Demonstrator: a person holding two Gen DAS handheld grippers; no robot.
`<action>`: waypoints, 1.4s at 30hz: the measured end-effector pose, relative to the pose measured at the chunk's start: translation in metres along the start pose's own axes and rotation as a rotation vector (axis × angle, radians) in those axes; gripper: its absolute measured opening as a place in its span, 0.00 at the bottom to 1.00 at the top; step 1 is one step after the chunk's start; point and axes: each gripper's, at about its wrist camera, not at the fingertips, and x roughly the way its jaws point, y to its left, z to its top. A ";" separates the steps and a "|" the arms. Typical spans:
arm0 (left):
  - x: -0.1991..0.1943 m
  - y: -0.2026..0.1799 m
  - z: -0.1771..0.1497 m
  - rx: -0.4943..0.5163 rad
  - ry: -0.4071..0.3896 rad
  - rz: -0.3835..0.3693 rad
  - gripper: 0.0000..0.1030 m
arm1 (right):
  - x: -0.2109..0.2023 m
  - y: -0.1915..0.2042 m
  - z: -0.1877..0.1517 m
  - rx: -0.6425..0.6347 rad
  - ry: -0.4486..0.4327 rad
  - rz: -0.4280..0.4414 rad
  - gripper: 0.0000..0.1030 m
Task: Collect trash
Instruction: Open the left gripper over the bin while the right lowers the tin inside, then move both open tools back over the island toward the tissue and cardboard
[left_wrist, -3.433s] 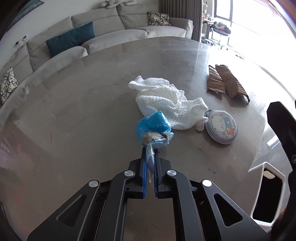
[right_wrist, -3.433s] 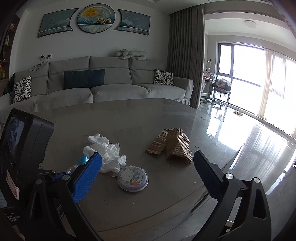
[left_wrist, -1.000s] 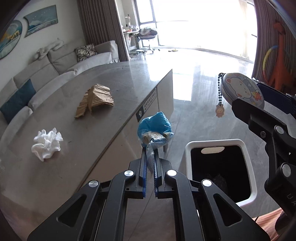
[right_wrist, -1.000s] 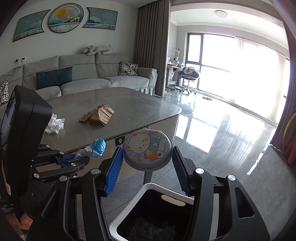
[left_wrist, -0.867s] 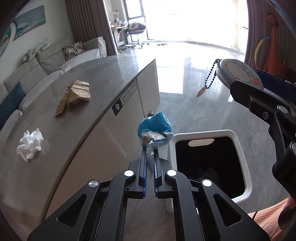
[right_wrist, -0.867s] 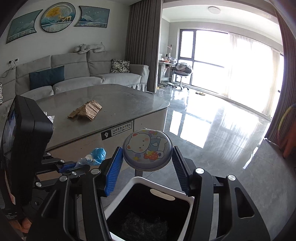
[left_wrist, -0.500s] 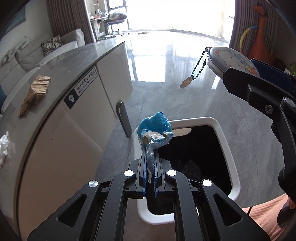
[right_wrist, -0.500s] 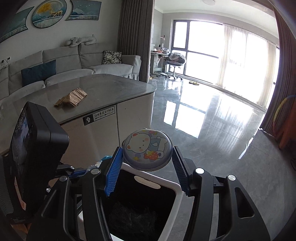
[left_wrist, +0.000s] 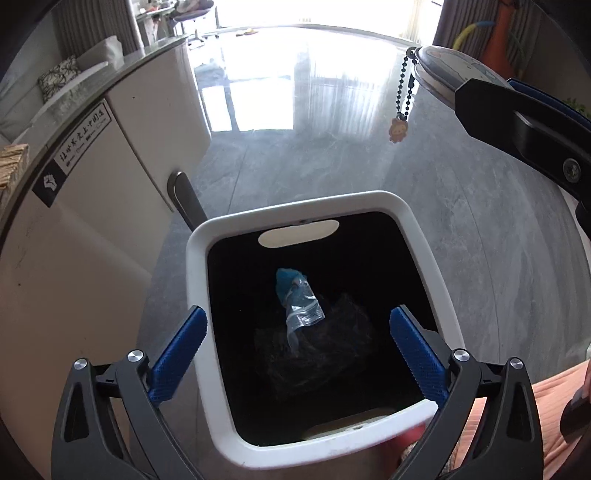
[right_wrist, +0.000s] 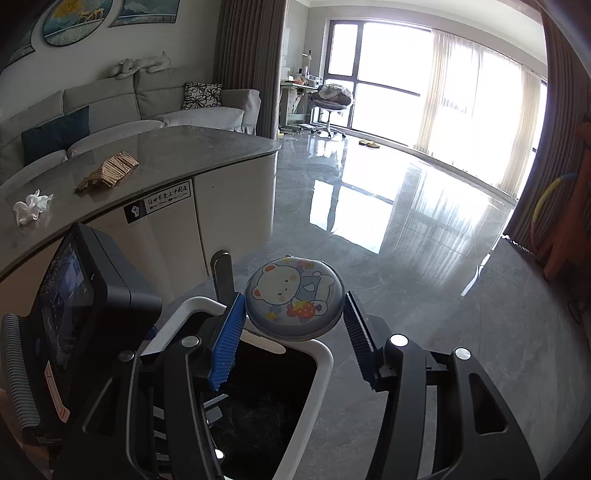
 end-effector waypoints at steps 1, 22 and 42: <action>-0.001 -0.002 -0.001 0.012 -0.007 0.016 0.96 | 0.001 -0.001 0.000 0.005 0.002 -0.003 0.54; -0.065 0.063 0.015 -0.104 -0.177 0.218 0.96 | 0.021 0.018 -0.010 -0.013 0.086 0.086 0.54; -0.098 0.080 0.015 -0.167 -0.248 0.194 0.96 | 0.061 0.057 -0.045 -0.132 0.288 0.120 0.60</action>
